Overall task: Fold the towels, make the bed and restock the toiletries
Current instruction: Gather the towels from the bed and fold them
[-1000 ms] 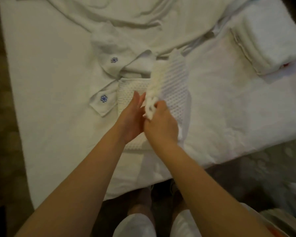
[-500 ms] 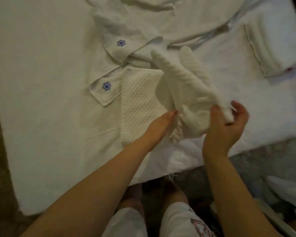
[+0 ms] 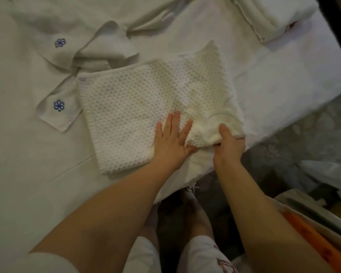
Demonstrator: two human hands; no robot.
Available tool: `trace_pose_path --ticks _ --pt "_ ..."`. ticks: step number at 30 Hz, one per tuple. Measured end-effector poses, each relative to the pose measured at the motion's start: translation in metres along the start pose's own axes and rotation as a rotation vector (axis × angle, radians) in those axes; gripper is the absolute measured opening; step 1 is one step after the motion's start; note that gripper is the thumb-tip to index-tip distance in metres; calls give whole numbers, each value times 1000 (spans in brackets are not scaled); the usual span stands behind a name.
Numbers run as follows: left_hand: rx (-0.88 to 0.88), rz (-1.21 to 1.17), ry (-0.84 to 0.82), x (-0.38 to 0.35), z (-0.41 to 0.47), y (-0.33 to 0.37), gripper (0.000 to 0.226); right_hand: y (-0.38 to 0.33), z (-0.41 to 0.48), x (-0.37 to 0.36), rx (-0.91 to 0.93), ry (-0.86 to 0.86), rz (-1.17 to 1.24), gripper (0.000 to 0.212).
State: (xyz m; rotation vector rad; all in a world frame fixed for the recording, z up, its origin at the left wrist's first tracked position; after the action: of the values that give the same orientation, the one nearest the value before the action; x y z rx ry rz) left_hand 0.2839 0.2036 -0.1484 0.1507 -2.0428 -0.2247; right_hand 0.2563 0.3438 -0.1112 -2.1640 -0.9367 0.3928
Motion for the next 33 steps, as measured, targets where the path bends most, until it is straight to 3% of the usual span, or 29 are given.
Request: trace_pose_path --ticks 4,6,7,9,11,13,15,17,19,21,23,26,29,31,33 --pt "-35 -13 -21 7 -2 -7 84 -2 -18 -3 72 -56 -27 33" --pt "-28 -267 -58 21 -5 -16 79 -12 -27 -8 144 -116 -63 31" --pt "66 -576 -67 30 -8 -24 72 -17 -33 -13 187 -148 -88 30" --pt "421 -1412 26 49 -18 -47 55 -21 -55 -24 287 -226 -157 26" --pt "619 -2007 64 57 -35 -71 60 -14 -83 -39 408 -346 -280 21" --pt "620 -2326 51 58 -53 -95 72 2 -113 -56 562 -510 -462 33" --pt "521 -2478 9 66 -69 -113 79 28 -137 -70 884 -718 -717 50" --pt "431 -2524 1 77 -80 -128 83 58 -152 -76 1199 -837 -927 50" --pt "437 -2418 37 86 -87 -139 74 85 -162 -77 1338 -880 -1046 43" --pt "562 -2045 140 77 -90 -154 45 106 -168 -77 1413 -886 -1158 41" --pt "713 -1582 275 61 -95 -169 40 118 -167 -77 1451 -897 -1254 42" --pt "685 -1485 319 46 -95 -171 38 111 -140 -63 1431 -794 -1375 53" --pt "651 -1564 317 41 -93 -174 40 83 -97 -44 1179 -574 -1286 59" --pt "646 -1597 292 41 -93 -173 41 76 -84 -44 806 -620 -1125 60" --pt "666 -1563 296 40 -92 -174 40 78 -82 -47 570 -654 -1064 60"
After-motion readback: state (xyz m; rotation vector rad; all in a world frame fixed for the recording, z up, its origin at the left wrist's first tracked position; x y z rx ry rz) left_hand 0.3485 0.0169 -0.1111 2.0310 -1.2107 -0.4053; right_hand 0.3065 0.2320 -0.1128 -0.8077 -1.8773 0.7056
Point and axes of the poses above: each hand's wrist, its own z-axis towards the middle knuckle, its own x-axis out of the back of the hand, y = z × x, the point moved 4 cm from there along z, towards the middle knuckle
